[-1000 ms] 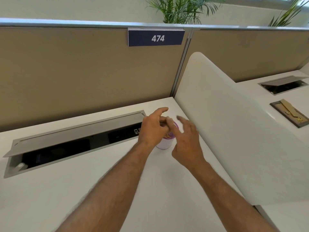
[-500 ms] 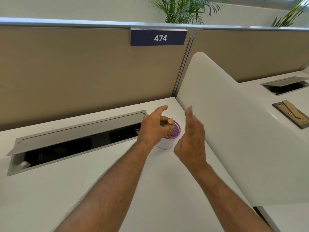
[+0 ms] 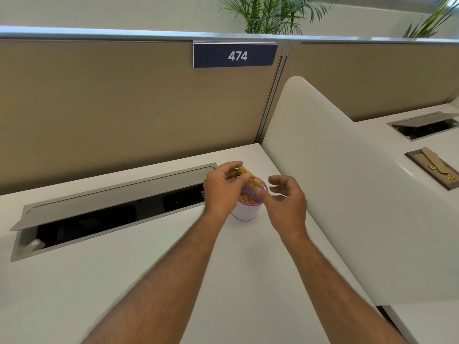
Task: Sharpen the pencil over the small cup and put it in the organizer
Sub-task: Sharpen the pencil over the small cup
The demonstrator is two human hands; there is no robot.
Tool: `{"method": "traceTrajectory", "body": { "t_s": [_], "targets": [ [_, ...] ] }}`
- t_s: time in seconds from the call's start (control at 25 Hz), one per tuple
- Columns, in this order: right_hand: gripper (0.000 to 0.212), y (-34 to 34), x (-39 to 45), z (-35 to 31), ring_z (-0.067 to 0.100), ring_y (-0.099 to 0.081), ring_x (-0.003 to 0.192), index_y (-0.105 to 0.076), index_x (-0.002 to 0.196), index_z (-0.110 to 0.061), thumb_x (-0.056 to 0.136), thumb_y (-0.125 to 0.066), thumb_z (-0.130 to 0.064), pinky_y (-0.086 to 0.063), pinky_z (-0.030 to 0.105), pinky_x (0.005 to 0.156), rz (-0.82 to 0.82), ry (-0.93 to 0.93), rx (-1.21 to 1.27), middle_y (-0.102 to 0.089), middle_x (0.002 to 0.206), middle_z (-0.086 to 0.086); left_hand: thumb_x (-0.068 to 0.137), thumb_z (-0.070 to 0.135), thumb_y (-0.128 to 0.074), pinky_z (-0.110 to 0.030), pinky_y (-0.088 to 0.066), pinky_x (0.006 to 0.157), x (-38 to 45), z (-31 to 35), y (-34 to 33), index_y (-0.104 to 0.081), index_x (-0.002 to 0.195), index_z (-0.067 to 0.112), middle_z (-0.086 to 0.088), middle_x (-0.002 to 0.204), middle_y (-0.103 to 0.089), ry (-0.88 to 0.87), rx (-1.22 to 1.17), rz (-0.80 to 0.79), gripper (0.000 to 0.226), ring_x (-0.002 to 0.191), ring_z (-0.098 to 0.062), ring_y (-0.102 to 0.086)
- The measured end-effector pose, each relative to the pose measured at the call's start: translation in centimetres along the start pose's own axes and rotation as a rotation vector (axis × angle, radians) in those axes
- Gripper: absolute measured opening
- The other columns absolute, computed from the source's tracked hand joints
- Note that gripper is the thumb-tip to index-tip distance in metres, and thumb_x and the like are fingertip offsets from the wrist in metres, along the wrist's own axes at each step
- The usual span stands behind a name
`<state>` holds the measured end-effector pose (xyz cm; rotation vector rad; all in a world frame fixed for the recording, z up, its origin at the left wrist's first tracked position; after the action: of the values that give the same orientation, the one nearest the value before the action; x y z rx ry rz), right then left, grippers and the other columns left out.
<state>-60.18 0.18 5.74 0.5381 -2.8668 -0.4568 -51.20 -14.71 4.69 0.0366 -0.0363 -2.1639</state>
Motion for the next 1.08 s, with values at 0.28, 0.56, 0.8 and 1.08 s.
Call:
{"method": "traceTrajectory", "body": {
  "t_s": [0.28, 0.56, 0.8, 1.08],
  "targets": [
    [0.038, -1.1, 0.1, -1.0, 0.006, -0.067, 0.091, -0.066, 0.106, -0.027, 0.074, -0.086, -0.023, -0.059, 0.017, 0.064, 0.023, 0.071, 0.104, -0.067, 0.106, -0.013, 0.087, 0.009, -0.073, -0.034, -0.062, 0.082, -0.2, -1.5, 0.4, -0.070, 0.113, 0.011, -0.003, 0.103, -0.074, 0.257, -0.366, 0.067, 0.027, 0.097, -0.019, -0.073],
    [0.036, -2.9, 0.0, -1.1, 0.015, -0.057, 0.119, -0.069, 0.119, -0.020, 0.084, -0.077, -0.019, -0.056, 0.029, 0.091, -0.162, 0.223, -0.015, -0.058, 0.133, 0.000, 0.087, 0.010, -0.073, -0.040, -0.059, 0.089, -0.8, -1.2, -0.2, -0.071, 0.112, 0.008, -0.012, 0.108, -0.073, 0.335, -0.457, 0.016, 0.025, 0.100, -0.026, -0.071],
    [0.035, -3.3, 0.7, -0.9, 0.018, -0.056, 0.121, -0.070, 0.118, -0.019, 0.084, -0.077, -0.019, -0.055, 0.036, 0.094, -0.224, 0.162, -0.007, -0.055, 0.134, -0.004, 0.087, 0.007, -0.072, -0.038, -0.061, 0.085, -0.6, -0.9, 0.1, -0.070, 0.111, 0.006, -0.014, 0.108, -0.073, 0.345, -0.438, -0.005, 0.025, 0.099, -0.028, -0.072],
    [0.026, -3.1, 0.9, -1.3, 0.014, -0.053, 0.123, -0.074, 0.110, -0.018, 0.085, -0.076, -0.021, -0.053, 0.035, 0.096, -0.121, 0.153, 0.008, -0.058, 0.130, -0.008, 0.088, 0.005, -0.070, -0.034, -0.062, 0.081, -0.8, -0.9, 0.0, -0.069, 0.111, 0.004, -0.012, 0.104, -0.073, 0.341, -0.487, 0.010, 0.023, 0.097, -0.025, -0.072]
  ]
}}
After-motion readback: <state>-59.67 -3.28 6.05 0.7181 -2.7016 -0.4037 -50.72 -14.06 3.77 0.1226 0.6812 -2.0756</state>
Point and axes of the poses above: each hand's wrist, its own x-axis towards the middle knuckle, its own y-axis out of the back of the hand, z = x × y, the point moved 6 cm from there along x, towards the middle knuckle
